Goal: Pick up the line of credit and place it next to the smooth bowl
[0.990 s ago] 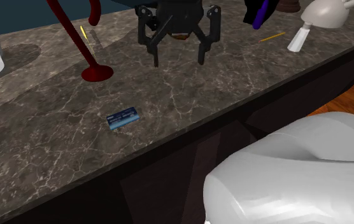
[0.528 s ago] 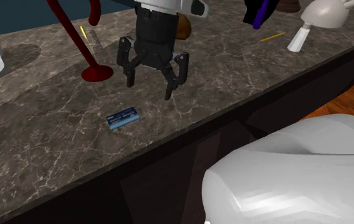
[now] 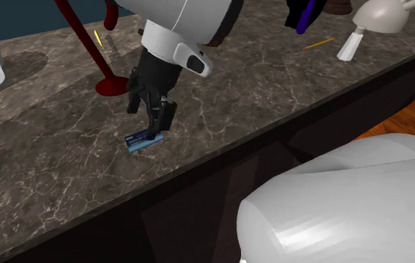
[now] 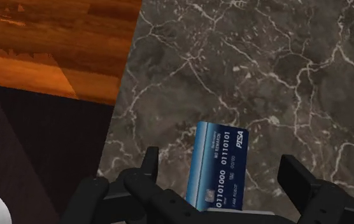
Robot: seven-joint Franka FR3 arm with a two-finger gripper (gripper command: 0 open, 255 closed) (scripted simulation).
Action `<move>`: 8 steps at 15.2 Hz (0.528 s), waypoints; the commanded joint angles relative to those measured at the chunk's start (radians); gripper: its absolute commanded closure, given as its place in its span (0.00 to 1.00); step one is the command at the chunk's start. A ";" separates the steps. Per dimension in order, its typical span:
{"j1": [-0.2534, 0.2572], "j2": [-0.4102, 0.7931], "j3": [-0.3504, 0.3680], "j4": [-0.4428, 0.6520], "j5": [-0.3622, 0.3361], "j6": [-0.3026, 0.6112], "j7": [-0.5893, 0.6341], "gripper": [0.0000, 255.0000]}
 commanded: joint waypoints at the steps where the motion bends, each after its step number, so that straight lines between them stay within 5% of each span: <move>1: 0.007 0.046 0.024 -0.007 0.077 0.076 0.045 0.00; 8: 0.053 0.141 0.076 -0.022 0.176 0.197 0.000 0.00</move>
